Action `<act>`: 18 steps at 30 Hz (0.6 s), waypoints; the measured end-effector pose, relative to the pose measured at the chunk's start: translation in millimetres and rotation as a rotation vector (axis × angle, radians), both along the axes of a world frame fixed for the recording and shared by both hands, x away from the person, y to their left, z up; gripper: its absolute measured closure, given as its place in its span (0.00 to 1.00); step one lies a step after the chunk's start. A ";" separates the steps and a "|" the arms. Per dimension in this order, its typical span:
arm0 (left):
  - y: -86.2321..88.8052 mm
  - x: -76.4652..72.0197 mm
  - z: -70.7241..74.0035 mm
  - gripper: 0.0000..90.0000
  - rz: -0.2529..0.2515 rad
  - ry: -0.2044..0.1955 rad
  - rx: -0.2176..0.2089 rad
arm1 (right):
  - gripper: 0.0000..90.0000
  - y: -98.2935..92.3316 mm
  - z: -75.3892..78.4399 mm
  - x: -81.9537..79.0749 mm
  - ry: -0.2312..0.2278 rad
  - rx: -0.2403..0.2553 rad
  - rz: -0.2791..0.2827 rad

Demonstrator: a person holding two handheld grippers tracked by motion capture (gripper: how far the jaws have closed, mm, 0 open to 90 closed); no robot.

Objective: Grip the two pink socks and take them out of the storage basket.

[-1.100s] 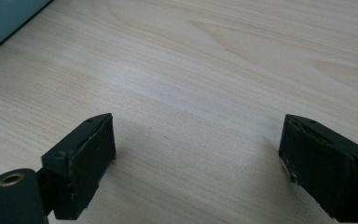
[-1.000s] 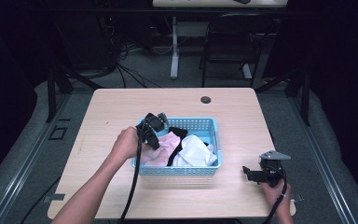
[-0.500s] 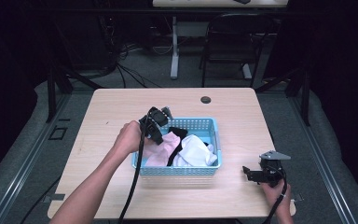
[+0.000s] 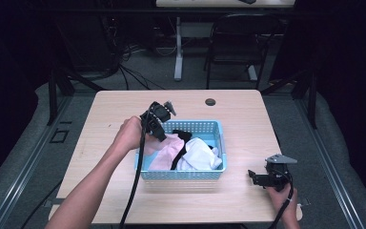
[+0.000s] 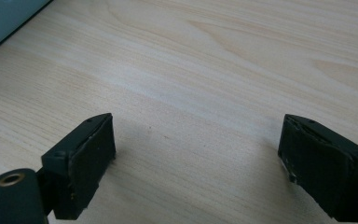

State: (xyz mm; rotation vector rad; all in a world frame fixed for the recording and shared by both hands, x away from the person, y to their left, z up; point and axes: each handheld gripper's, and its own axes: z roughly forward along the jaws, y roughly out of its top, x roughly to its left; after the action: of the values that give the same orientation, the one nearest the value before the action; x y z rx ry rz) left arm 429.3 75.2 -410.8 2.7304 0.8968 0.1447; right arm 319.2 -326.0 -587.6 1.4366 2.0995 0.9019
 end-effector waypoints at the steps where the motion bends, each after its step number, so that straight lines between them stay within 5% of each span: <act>1: 0.4 0.3 1.8 0.95 -0.002 0.003 -0.002 | 0.11 0.0 0.0 0.0 0.001 -0.001 0.000; 18: 16.2 1.2 36.1 0.94 0.014 -0.034 -0.006 | 0.12 0.0 0.0 0.0 0.000 -0.001 0.000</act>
State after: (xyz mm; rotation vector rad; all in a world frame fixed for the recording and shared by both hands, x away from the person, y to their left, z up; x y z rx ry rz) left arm 430.5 91.3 -374.7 2.7079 0.9056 0.1904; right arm 319.2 -326.0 -587.5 1.4366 2.0993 0.9010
